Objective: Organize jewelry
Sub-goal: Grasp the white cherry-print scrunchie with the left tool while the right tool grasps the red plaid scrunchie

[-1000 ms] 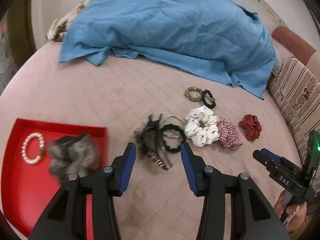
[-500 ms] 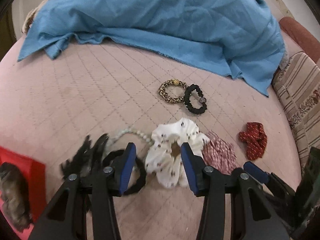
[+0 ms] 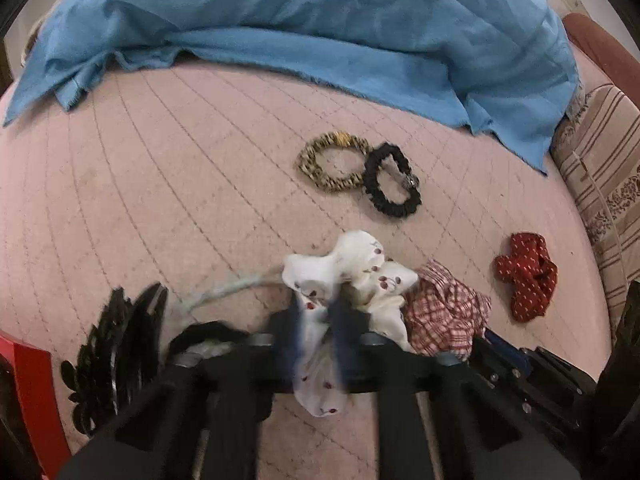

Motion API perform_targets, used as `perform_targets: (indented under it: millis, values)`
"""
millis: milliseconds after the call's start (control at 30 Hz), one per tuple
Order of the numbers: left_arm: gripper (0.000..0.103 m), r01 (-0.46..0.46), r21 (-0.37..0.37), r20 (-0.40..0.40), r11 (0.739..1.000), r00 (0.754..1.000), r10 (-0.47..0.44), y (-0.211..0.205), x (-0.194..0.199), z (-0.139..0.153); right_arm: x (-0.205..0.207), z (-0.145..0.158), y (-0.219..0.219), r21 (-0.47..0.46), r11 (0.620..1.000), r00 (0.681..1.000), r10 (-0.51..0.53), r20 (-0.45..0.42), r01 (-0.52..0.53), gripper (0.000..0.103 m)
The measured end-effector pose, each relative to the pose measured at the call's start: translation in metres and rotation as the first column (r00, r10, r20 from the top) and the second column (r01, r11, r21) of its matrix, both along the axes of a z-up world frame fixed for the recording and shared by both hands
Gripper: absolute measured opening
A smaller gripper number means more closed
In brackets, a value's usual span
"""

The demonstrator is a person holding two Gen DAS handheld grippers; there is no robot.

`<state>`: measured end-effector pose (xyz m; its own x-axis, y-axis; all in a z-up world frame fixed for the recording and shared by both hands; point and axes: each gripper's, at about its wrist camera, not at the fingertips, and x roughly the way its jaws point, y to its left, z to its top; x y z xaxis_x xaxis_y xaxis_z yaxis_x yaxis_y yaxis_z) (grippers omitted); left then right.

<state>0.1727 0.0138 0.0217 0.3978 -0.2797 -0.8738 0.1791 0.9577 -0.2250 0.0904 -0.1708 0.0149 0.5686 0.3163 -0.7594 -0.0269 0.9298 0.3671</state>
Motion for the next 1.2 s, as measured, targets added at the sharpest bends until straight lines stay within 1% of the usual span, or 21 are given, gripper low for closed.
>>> perform_targets:
  millis: [67, 133, 300, 400, 500, 600, 767, 1000, 1200]
  values:
    - [0.008, -0.003, -0.016, 0.013, 1.000, 1.000, 0.003, 0.003, -0.006, 0.006, -0.003, 0.003, 0.002, -0.009, 1.000, 1.000, 0.003, 0.011, -0.003, 0.009]
    - [0.006, -0.004, -0.031, 0.024, 1.000, 1.000, 0.005, 0.006, -0.013, 0.012, -0.007, 0.008, 0.003, -0.015, 1.000, 1.000, 0.011, 0.019, -0.011, 0.008]
    - [0.006, 0.001, -0.031, 0.081, 1.000, 0.997, 0.002, 0.005, -0.043, 0.037, -0.025, 0.024, 0.004, -0.013, 1.000, 0.999, 0.015, 0.051, -0.015, 0.007]
    - [0.006, 0.003, -0.028, 0.121, 1.000, 0.993, 0.001, 0.006, -0.066, 0.057, -0.037, 0.036, 0.007, -0.017, 1.000, 0.997, 0.024, 0.071, -0.023, 0.007]
    - [0.006, 0.009, -0.044, 0.161, 0.999, 0.987, -0.002, 0.011, -0.094, 0.080, -0.052, 0.050, 0.013, -0.025, 0.999, 0.994, 0.042, 0.099, -0.039, 0.007]
    - [0.006, 0.014, -0.033, 0.205, 0.999, 0.979, -0.007, 0.016, -0.119, 0.100, -0.067, 0.065, 0.022, -0.030, 0.998, 0.990, 0.061, 0.125, -0.058, 0.007]
    - [0.006, -0.001, 0.019, 0.279, 1.000, 0.960, -0.004, 0.029, -0.158, 0.128, -0.095, 0.088, 0.039, -0.040, 0.995, 0.981, 0.099, 0.165, -0.093, 0.007]
    - [0.006, -0.054, 0.075, 0.349, 0.996, 0.937, 0.024, 0.070, -0.196, 0.146, -0.126, 0.108, 0.067, -0.064, 0.988, 0.969, 0.153, 0.193, -0.144, 0.007]
    - [0.006, -0.138, 0.110, 0.369, 0.984, 0.925, 0.088, 0.121, -0.210, 0.143, -0.143, 0.118, 0.102, -0.095, 0.974, 0.955, 0.222, 0.196, -0.207, 0.007]
